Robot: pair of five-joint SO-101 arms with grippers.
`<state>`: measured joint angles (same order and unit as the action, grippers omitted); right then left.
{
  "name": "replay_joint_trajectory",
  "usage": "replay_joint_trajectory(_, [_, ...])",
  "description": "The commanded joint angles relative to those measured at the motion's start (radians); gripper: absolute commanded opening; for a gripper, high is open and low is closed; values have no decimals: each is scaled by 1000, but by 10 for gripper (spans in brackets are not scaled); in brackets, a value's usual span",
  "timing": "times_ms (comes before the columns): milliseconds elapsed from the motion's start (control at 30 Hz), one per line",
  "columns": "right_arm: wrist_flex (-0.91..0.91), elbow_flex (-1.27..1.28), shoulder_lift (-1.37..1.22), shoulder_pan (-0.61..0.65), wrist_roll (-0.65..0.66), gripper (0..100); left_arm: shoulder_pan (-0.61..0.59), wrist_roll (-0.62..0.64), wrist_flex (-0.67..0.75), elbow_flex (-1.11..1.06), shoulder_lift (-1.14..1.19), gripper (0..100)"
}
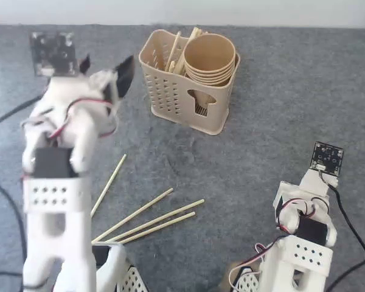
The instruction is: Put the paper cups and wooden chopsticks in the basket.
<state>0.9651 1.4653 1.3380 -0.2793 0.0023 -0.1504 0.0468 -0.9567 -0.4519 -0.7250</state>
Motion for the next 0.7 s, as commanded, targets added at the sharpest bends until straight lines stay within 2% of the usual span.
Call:
replay_joint_trajectory(0, [-12, -11, 19, -7, 12, 9, -72, -117, -242, 18, -87, 287])
replay_joint_trajectory(133, [-12, -11, 19, -7, 12, 9, -126, -212, -362, -71, -126, 287])
replay_joint_trajectory(367, [-10, -9, 19, -7, 12, 9, -130, -328, -397, -363, -203, 287])
replay_joint_trajectory(567, [-10, -9, 19, -7, 12, 9, -135, -354, -215, -593, -160, 287])
replay_joint_trajectory(667, [-8, -9, 19, -7, 12, 9, -127, -404, -166, -630, -77, 287])
